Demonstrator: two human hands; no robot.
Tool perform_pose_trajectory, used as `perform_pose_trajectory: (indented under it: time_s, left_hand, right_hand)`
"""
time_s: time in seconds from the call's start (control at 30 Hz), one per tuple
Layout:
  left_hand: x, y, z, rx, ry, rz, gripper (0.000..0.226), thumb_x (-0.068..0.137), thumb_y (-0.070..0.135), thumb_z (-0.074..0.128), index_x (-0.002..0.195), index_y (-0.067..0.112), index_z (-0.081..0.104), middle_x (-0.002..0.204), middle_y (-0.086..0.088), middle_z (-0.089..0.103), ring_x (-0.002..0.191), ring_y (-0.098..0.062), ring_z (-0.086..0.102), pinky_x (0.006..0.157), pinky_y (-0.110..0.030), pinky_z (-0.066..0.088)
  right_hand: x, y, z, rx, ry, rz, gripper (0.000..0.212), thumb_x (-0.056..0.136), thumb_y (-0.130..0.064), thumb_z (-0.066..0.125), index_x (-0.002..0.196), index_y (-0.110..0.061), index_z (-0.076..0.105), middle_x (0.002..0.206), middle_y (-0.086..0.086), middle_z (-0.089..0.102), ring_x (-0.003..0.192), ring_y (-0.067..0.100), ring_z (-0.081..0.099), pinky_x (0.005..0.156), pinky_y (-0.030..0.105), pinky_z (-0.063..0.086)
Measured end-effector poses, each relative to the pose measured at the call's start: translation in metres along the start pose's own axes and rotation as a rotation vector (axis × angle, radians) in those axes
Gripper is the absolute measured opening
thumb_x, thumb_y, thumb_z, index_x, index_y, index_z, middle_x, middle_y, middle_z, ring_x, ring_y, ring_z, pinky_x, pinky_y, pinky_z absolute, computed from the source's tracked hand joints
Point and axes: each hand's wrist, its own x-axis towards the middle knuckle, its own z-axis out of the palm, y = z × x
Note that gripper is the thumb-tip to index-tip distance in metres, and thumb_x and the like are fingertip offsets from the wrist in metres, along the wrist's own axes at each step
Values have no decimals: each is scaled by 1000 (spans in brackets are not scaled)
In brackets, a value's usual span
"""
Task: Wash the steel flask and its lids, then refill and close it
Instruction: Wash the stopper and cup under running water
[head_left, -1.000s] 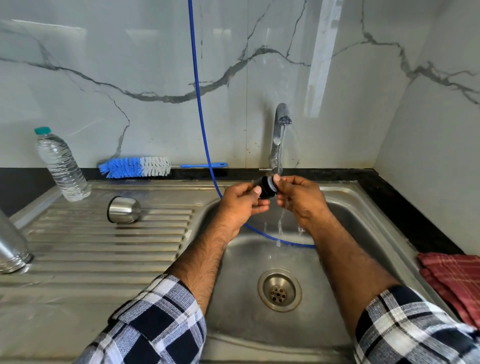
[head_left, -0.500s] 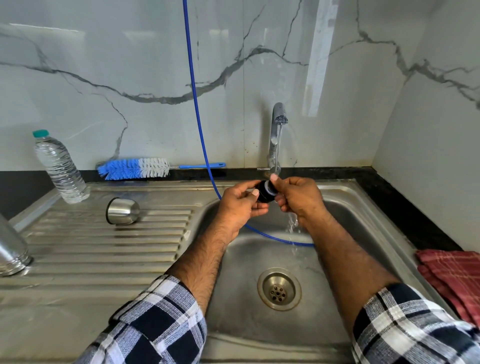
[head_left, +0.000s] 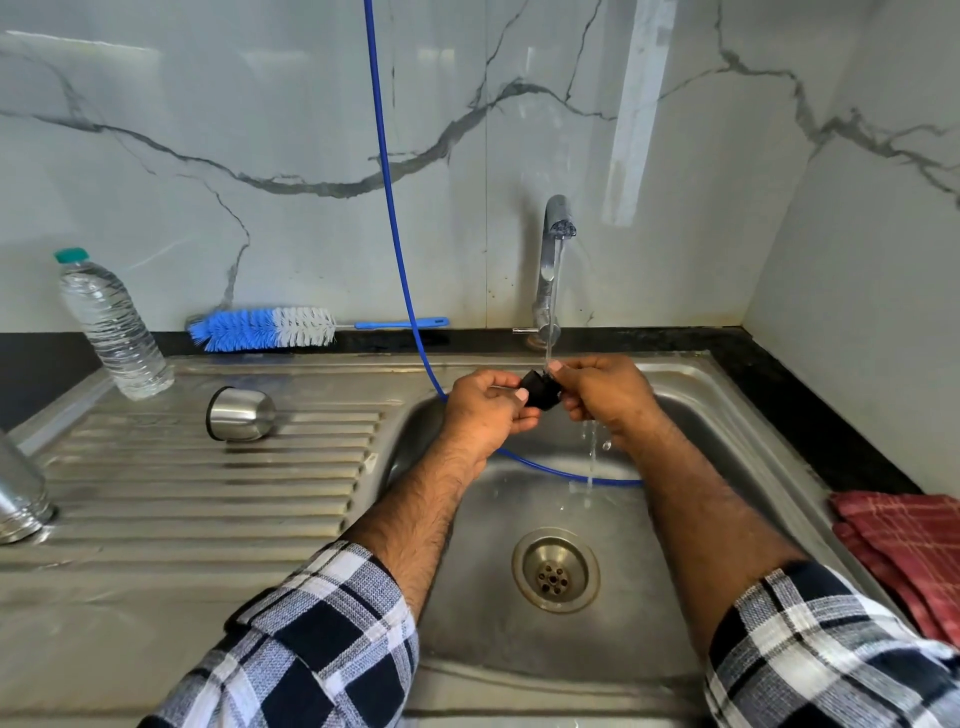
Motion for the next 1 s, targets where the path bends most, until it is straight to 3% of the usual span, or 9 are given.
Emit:
perform_pose_trajectory:
  time_s: [0.33,0.5,0.67,0.8,0.93,1.0]
  left_hand:
    - [-3,2,2,33,-40,-22,21,101,-6,62,118,4,66,106,-18,75,84,-24,81,79,-35,67]
    - [-4,2,2,46,-37,-20,18,102,-3,61,116,7,66,108,-19,75,86,-26,81,77,-37,67]
    - [-5,3,1,52,-26,-51,20,104,-2,59,121,8,65,110,-19,75,83,-26,81,73,-37,68]
    - [-5,1,1,64,-26,-54,23,103,-1,61,124,8,65,110,-18,76,85,-24,81,73,-37,67]
    - [-4,1,1,50,-19,-62,24,103,-2,61,126,6,65,111,-20,75,86,-26,81,75,-38,68]
    - [-4,2,0,48,-9,-62,24,102,-2,62,125,6,65,110,-19,75,87,-27,80,75,-38,68]
  right_hand:
    - [1,1,-9,21,9,38,8,97,-19,73,99,-17,81,90,11,80,71,18,66,73,35,61]
    - [2,5,-7,-8,9,-14,20,91,-33,84,103,-18,80,89,6,80,68,14,67,66,29,61]
    - [1,2,-10,-87,-6,-26,25,89,-15,84,114,-15,77,103,3,78,86,17,76,76,34,66]
    - [0,2,-14,-121,-30,-22,34,88,0,80,118,-17,77,114,4,76,94,19,76,76,32,66]
    - [1,4,-16,-158,-67,-45,41,83,9,76,113,-20,79,111,1,77,96,20,76,77,32,65]
    - [1,4,-16,-153,-77,-59,32,83,2,83,106,-20,79,106,2,78,92,20,76,77,32,65]
